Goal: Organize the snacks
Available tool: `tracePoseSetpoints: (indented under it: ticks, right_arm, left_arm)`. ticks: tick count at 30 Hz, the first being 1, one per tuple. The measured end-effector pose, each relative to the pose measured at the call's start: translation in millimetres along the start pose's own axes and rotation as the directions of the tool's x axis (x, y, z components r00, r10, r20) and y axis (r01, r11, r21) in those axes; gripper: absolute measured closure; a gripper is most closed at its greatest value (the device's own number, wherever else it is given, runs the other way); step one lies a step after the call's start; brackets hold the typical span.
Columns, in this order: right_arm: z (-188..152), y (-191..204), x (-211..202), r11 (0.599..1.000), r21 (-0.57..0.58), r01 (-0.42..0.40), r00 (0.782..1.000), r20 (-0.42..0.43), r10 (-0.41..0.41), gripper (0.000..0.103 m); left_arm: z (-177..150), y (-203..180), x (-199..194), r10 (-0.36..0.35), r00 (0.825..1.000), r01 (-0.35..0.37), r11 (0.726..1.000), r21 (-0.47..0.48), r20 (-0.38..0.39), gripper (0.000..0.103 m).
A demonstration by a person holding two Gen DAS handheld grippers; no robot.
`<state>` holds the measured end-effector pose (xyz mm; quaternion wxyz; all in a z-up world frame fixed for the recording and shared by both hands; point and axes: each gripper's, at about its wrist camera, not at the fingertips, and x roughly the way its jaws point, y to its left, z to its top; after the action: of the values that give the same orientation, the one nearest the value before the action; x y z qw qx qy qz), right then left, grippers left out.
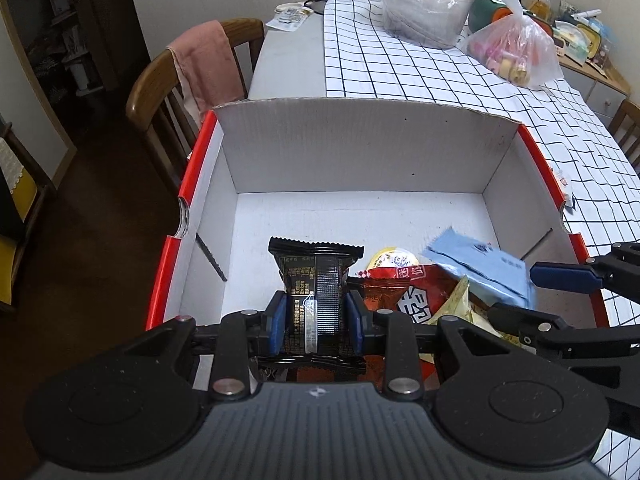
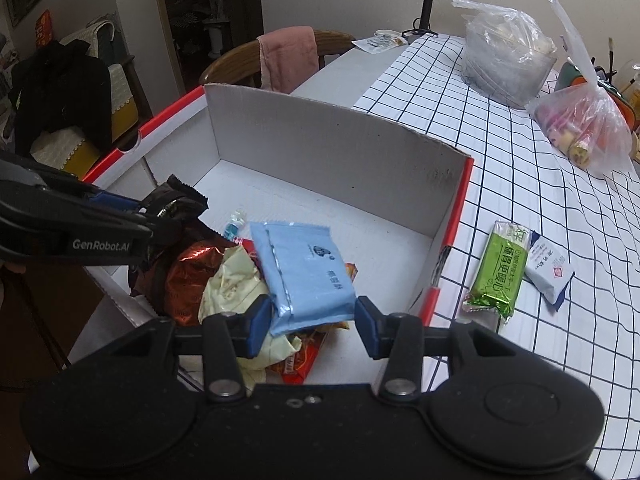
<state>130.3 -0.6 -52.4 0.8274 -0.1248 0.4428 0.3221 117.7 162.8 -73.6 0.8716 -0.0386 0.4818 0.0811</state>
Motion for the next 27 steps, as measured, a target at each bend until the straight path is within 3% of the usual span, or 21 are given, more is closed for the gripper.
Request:
tracePoseSetpoints:
  ticks: [3, 5, 7, 10, 13, 18, 20, 27]
  right_arm:
    - [1, -1, -5, 1.0, 0.007, -0.005, 1.0, 0.009, 0.005, 0.056]
    - [1, -1, -8, 1.0, 0.015, -0.007, 1.0, 0.016, 0.007, 0.056]
    - [1, -2, -13, 1.0, 0.023, -0.012, 1.0, 0.023, 0.011, 0.056]
    - [1, -3, -22, 0.999, 0.034, -0.019, 0.999, 0.039, 0.018, 0.053]
    - [0, -5, -35, 0.998, 0.047, -0.028, 0.997, 0.073, 0.024, 0.041]
    - [0, -9, -55, 0.997, 0.072, -0.04, 0.993, 0.113, 0.031, 0.04]
    - [-1, -11, -64, 0.996, 0.083, -0.041, 0.991, 0.132, 0.03, 0.032]
    - [-6, -20, -97, 0.993, 0.103, -0.055, 0.979, 0.2, 0.034, 0.024]
  left_arm:
    - [1, 0, -1, -0.007, 1.0, 0.007, 1.0, -0.006, 0.003, 0.07]
    - [0, 0, -6, -0.014, 1.0, 0.014, 1.0, -0.01, 0.016, 0.057]
    - [0, 0, -11, -0.019, 0.999, 0.019, 1.0, -0.011, 0.032, 0.051]
    - [1, 0, -18, -0.029, 0.998, 0.03, 0.999, -0.013, 0.049, 0.05]
    - [0, 0, -27, -0.038, 0.997, 0.039, 0.999, -0.012, 0.069, 0.048]
    - [0, -3, -43, -0.058, 0.992, 0.059, 0.998, -0.008, 0.113, 0.042]
    - [-1, -5, -51, -0.072, 0.988, 0.073, 0.997, -0.003, 0.136, 0.039]
    - [-1, -19, -77, -0.122, 0.972, 0.119, 0.993, 0.027, 0.2, 0.031]
